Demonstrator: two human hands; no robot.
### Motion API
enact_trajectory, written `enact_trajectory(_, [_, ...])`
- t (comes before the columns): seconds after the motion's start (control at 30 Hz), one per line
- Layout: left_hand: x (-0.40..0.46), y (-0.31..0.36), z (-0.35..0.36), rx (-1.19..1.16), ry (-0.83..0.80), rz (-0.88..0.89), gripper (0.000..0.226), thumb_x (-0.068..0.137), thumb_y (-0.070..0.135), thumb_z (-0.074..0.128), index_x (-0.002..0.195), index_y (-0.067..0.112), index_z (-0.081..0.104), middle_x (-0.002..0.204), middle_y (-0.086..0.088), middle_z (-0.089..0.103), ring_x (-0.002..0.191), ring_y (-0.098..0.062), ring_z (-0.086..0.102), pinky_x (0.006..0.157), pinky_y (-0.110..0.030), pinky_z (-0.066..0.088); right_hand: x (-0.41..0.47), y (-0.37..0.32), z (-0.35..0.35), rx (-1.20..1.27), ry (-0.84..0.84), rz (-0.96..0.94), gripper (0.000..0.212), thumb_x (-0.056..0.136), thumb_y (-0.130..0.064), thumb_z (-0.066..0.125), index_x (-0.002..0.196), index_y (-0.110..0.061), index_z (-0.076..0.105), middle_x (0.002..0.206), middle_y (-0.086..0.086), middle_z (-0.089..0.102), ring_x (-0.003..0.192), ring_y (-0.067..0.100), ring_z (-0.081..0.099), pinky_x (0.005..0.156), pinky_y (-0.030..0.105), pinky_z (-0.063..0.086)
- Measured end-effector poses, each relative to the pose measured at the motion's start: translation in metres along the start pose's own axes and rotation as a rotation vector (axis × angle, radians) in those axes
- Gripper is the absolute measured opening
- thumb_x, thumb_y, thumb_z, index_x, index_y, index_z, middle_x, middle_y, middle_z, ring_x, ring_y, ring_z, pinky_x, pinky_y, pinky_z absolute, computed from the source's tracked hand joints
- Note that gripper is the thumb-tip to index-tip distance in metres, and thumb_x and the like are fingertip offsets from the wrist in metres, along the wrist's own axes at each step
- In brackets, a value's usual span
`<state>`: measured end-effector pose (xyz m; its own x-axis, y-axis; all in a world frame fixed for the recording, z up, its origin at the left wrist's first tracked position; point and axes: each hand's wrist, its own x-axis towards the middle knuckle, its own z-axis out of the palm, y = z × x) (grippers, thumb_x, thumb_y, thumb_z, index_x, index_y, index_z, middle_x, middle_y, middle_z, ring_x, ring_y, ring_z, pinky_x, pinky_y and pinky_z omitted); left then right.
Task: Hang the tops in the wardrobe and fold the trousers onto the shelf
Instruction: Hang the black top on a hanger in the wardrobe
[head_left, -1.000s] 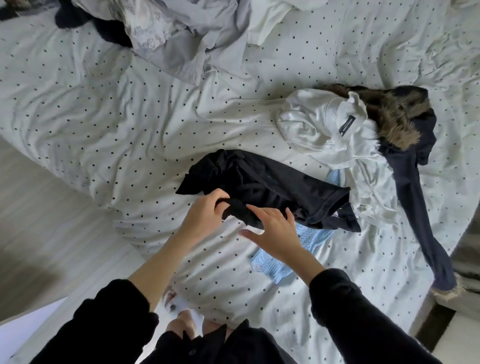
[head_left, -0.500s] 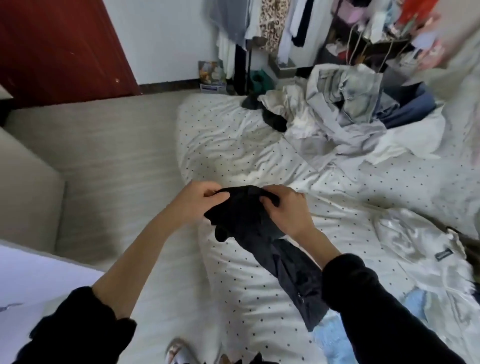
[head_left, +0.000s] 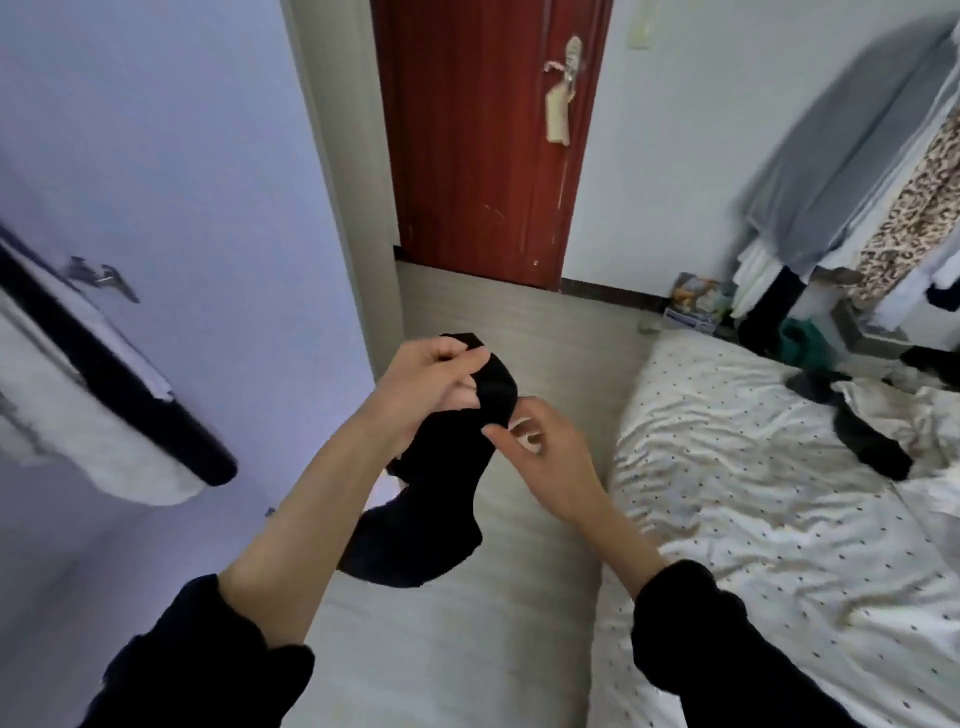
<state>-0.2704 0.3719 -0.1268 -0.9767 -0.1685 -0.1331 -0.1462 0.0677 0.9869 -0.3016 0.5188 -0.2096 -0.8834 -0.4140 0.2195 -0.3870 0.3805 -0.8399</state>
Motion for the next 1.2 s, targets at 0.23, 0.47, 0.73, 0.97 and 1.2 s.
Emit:
enact_trajectory(0.23, [-0.024, -0.009, -0.109, 0.099, 0.466, -0.028, 0.026, 0.09, 0.02, 0.062, 0.068, 0.008, 0.054, 0.063, -0.008, 0.055, 0.059, -0.02, 0.054, 0.064, -0.031, 0.05, 0.056, -0.057, 0.076, 0.116, -0.238, -0.076, 0.014, 0.09, -0.005, 0.056, 0.082, -0.015, 0.061, 0.068, -0.006, 0.057, 0.064, 0.005, 0.053, 0.066, 0.023, 0.043])
enact_trajectory(0.47, [-0.059, -0.038, -0.168, 0.18, 0.359, -0.088, 0.035, 0.079, 0.024, 0.074, 0.108, 0.032, 0.056, 0.082, 0.002, 0.058, 0.074, -0.008, 0.062, 0.076, -0.022, 0.052, 0.102, -0.108, 0.141, 0.118, -0.521, -0.228, 0.018, 0.092, -0.01, 0.054, 0.096, -0.015, 0.071, 0.085, -0.006, 0.068, 0.079, 0.008, 0.061, 0.071, 0.017, 0.044])
enact_trajectory(0.73, [-0.087, -0.036, -0.215, 0.419, 0.835, -0.167, 0.009, 0.088, 0.014, 0.061, 0.086, 0.009, 0.068, 0.07, -0.005, 0.068, 0.056, -0.007, 0.06, 0.071, -0.018, 0.047, 0.136, -0.134, 0.205, -0.185, -0.703, -0.552, 0.012, 0.092, -0.026, 0.056, 0.093, -0.02, 0.066, 0.076, -0.001, 0.066, 0.071, 0.019, 0.059, 0.067, 0.032, 0.048])
enact_trajectory(0.97, [-0.136, -0.03, -0.249, 0.275, 1.152, -0.159, 0.011, 0.09, 0.013, 0.058, 0.087, 0.007, 0.067, 0.062, 0.004, 0.066, 0.056, -0.01, 0.06, 0.074, -0.021, 0.048, 0.146, -0.152, 0.271, -0.386, -0.735, -0.773, 0.022, 0.093, -0.029, 0.051, 0.11, -0.017, 0.061, 0.094, 0.004, 0.064, 0.106, 0.022, 0.049, 0.082, 0.032, 0.032])
enact_trajectory(1.2, [-0.194, -0.037, -0.302, 0.014, 1.47, -0.092, 0.02, 0.092, 0.009, 0.048, 0.087, -0.004, 0.063, 0.074, -0.013, 0.062, 0.062, -0.022, 0.057, 0.07, -0.028, 0.051, 0.137, -0.177, 0.349, -0.507, -0.749, -0.807, 0.027, 0.092, -0.028, 0.05, 0.112, -0.016, 0.062, 0.108, 0.003, 0.062, 0.113, 0.025, 0.045, 0.095, 0.04, 0.034])
